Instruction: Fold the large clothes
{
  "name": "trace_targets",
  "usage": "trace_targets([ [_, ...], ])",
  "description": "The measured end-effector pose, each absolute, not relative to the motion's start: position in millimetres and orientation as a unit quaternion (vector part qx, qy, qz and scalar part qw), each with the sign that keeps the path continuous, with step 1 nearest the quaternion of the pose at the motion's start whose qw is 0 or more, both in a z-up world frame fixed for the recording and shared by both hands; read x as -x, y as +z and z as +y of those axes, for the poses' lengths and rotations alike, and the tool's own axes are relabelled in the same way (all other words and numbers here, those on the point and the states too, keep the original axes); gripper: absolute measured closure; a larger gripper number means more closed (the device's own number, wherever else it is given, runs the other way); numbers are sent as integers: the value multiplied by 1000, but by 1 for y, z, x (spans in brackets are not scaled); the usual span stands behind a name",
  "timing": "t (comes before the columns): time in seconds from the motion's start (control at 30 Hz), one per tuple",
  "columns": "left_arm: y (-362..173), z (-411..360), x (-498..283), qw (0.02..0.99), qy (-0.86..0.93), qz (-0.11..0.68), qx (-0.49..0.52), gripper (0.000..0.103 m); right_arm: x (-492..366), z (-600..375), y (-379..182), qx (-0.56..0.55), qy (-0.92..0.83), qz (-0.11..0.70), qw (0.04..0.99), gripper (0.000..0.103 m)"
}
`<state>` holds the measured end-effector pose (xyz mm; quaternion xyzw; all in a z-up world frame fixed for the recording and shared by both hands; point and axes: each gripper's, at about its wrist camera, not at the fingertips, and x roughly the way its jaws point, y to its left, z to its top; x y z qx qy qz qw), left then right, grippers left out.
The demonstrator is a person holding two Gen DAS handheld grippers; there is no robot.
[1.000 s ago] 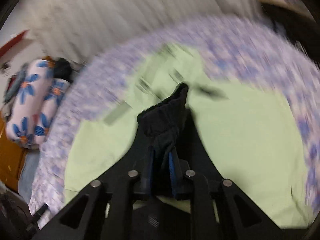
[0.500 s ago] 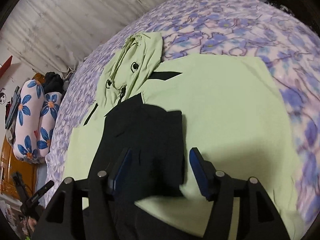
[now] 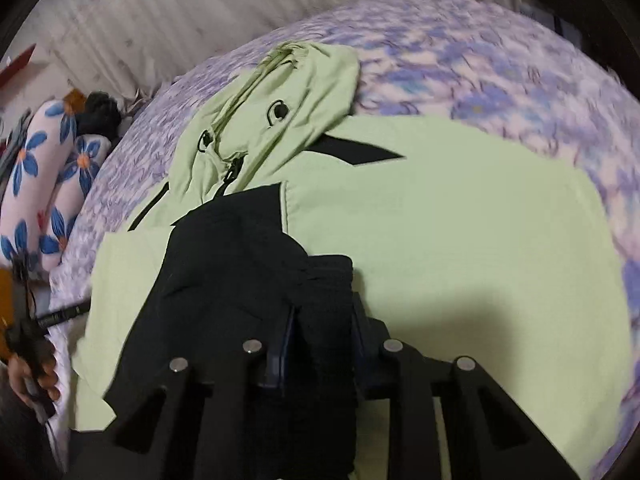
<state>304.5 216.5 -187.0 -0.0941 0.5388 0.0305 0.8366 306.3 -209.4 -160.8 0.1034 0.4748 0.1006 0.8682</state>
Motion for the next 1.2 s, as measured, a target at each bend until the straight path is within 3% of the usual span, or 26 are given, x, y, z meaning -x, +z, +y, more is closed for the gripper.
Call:
trace_targets([
  [0.03,-181,214,-306,844,51,528,84,97,-306,-211,-157,-102,98,467,873,81],
  [0.17,-158,207,-306,877,78,467,79,98,-312,-222,-133,-110,85,418,898,81],
  [0.27,-160,196,-310,880,83,464,58,98,-328,-227,-141,-123,76,428,892,81],
  [0.4,-185,187,-317,862,94,497,27,98,-346,-229,-175,-139,55,508,848,69],
  [0.57,-180,181,-307,862,92,497,18,97,-320,-234,-144,-136,51,467,872,62],
  [0.67,-164,166,-297,867,77,492,24,93,-300,-227,-124,-126,60,437,889,56],
  [0.87,-137,105,-267,874,-14,480,74,79,-280,-165,-120,-78,121,447,883,56],
  [1.07,-178,48,-249,851,-44,520,61,76,-265,-117,-149,-47,161,475,864,56],
  [1.2,-188,52,-240,863,-14,504,40,73,-259,-130,-164,-20,129,490,862,56],
])
